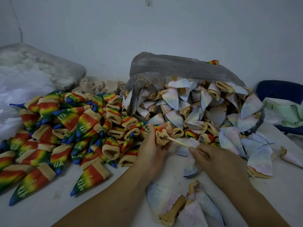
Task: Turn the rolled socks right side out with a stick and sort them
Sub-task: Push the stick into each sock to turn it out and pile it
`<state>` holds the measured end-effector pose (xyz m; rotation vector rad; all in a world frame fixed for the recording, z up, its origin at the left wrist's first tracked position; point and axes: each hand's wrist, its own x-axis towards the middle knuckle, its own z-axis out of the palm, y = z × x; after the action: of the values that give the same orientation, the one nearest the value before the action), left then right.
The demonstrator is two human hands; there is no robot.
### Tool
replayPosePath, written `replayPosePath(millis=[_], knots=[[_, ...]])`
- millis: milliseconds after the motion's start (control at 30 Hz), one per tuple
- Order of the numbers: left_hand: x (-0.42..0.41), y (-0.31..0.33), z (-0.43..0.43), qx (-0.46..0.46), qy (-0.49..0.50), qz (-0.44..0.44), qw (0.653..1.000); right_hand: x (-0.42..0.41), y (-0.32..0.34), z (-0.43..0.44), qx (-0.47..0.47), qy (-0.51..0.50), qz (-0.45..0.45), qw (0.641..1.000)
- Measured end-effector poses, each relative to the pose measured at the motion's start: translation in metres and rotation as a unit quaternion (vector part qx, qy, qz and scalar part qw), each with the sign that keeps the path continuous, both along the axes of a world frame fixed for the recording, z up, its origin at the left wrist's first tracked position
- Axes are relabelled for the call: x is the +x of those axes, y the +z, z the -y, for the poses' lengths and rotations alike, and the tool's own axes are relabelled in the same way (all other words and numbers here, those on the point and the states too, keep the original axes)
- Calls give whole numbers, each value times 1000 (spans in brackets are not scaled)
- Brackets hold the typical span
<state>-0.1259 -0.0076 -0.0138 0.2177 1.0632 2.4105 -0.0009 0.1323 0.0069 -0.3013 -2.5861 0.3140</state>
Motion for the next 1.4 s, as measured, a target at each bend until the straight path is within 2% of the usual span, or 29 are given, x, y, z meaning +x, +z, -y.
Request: replayPosePath(millis=[200, 367, 533, 667, 833, 933, 1067, 1167, 1400], knots=[[2, -3, 4, -12, -28, -25, 999, 3, 7, -3, 81, 38, 6, 996], [2, 1, 8, 37, -76, 29, 996, 1, 5, -1, 92, 40, 41, 994], [10, 3, 3, 16, -75, 23, 997, 0, 1, 17, 65, 37, 19, 997], [16, 2, -6, -25, -48, 1, 999, -3, -2, 39, 62, 1, -53, 997], [17, -2, -9, -53, -39, -50, 997, -3, -9, 39, 33, -25, 11, 999], [16, -3, -5, -56, -38, -65, 996, -3, -8, 35, -13, -10, -1, 1000], [12, 0, 0, -26, -58, -35, 997, -3, -5, 23, 18, -7, 0, 1000], [7, 2, 5, -1, -68, 3, 998, -1, -6, 15, 24, -1, -34, 999], [2, -1, 3, 2, -16, 15, 1000, -6, -12, 5, 38, 0, -34, 999]])
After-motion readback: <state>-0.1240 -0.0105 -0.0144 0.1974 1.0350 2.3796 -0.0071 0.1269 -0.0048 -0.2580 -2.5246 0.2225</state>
